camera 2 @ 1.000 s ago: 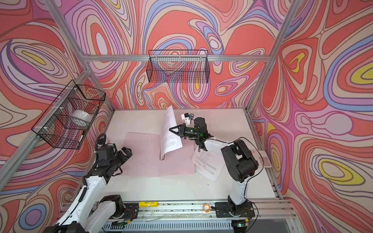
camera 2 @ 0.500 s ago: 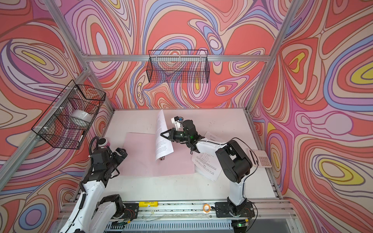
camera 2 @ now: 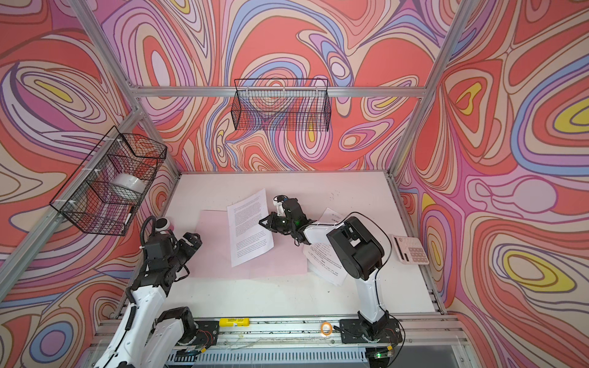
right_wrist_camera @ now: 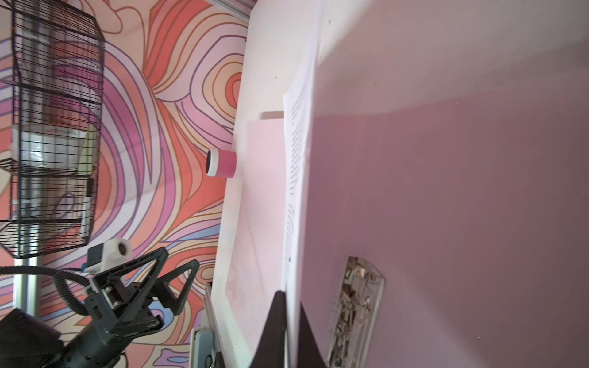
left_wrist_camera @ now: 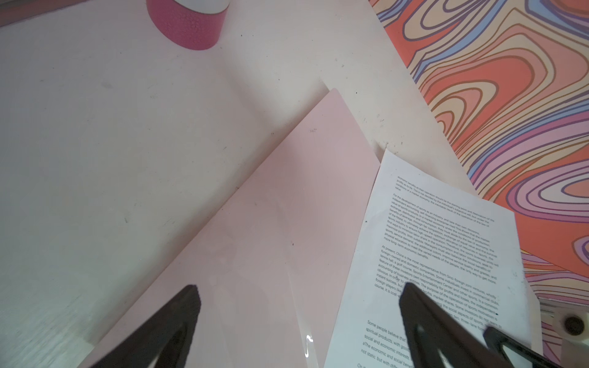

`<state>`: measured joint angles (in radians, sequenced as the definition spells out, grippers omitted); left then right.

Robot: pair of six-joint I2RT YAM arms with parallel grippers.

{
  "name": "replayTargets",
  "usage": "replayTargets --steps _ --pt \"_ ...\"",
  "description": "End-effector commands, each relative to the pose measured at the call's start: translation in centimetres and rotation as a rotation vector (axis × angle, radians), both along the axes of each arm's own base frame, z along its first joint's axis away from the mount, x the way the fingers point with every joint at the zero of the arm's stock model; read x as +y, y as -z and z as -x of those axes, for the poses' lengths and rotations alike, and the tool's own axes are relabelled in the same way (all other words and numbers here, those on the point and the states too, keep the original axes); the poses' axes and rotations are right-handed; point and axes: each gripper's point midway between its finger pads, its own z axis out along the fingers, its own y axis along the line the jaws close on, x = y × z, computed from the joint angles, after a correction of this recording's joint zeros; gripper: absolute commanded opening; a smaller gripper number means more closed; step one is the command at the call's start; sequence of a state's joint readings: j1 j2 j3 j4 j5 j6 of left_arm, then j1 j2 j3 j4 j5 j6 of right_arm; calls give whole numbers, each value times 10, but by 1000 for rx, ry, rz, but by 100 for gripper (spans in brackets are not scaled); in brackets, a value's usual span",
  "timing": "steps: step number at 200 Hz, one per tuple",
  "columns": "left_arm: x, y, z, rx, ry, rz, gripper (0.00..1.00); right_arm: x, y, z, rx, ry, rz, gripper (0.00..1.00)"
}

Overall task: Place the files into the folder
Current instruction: 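Lower the papers onto the folder near the clip with the right gripper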

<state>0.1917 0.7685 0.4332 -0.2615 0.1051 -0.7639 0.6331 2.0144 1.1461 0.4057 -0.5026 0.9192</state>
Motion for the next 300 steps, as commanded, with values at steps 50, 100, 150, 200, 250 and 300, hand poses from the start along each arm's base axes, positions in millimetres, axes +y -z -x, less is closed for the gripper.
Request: replayTargets --steps 50,100,150,200,250,300 --pt "-1 -1 -2 -26 -3 16 97 4 18 19 -34 29 139 0" --pt "-1 -3 -1 -30 -4 18 97 2 32 21 -16 93 236 0" --pt "-1 -3 0 -28 -7 19 97 -1 38 19 12 157 262 0" --pt "0 -4 0 -31 -9 17 97 11 36 24 -7 145 293 0" --pt "0 -5 0 -34 -9 18 97 16 38 25 -2 150 315 0" --pt "0 -4 1 -31 -9 16 97 17 47 25 23 165 338 0"
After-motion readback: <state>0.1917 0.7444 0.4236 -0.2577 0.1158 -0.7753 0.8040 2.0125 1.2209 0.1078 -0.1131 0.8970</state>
